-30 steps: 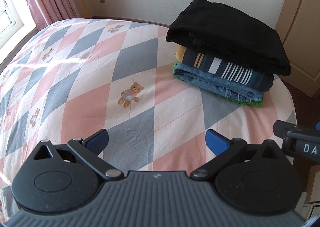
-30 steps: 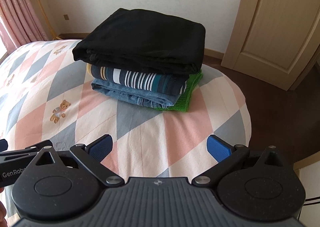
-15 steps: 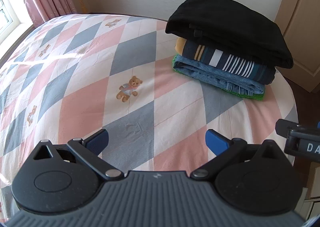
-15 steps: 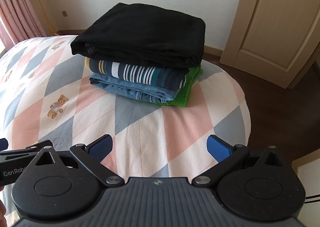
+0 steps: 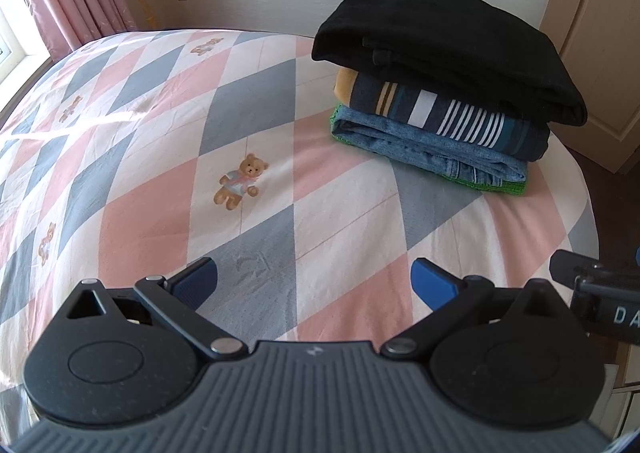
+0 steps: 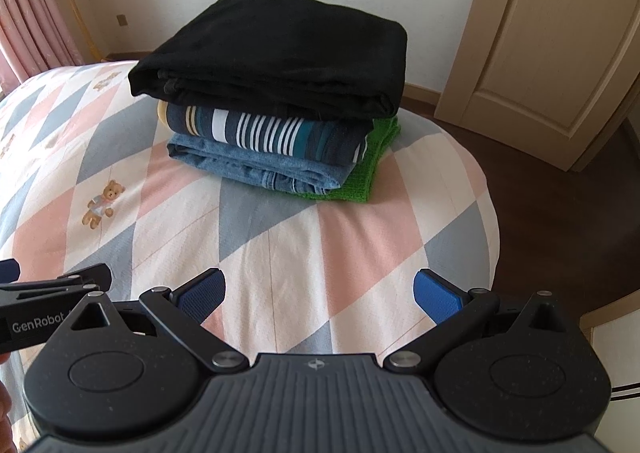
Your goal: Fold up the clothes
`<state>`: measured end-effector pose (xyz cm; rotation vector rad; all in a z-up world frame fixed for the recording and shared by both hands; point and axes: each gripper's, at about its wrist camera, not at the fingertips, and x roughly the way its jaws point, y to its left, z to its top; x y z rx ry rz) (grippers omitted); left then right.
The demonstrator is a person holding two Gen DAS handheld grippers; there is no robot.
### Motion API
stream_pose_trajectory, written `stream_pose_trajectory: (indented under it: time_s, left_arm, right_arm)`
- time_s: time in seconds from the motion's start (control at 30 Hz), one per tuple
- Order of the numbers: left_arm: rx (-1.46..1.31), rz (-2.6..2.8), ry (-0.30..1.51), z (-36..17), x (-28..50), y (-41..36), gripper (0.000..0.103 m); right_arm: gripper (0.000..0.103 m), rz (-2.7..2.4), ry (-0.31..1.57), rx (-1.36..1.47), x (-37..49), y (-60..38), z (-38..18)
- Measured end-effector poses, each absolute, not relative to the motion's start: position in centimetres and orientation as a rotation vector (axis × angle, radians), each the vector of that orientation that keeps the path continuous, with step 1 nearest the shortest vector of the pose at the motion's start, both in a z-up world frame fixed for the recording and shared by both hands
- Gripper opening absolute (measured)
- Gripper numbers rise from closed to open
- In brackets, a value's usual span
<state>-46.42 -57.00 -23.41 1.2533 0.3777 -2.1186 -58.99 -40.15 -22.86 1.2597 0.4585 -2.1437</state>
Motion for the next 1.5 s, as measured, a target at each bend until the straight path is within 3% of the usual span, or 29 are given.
stream_pose_trajectory:
  time_s: [1.5]
  left_arm:
    - [1.286,-2.187,0.346,-25.8,-52.8,-58.2,0.102]
  right_arm:
    - [0.103,-2.205,0.448,1.282,-64.0,-41.3,-25.2]
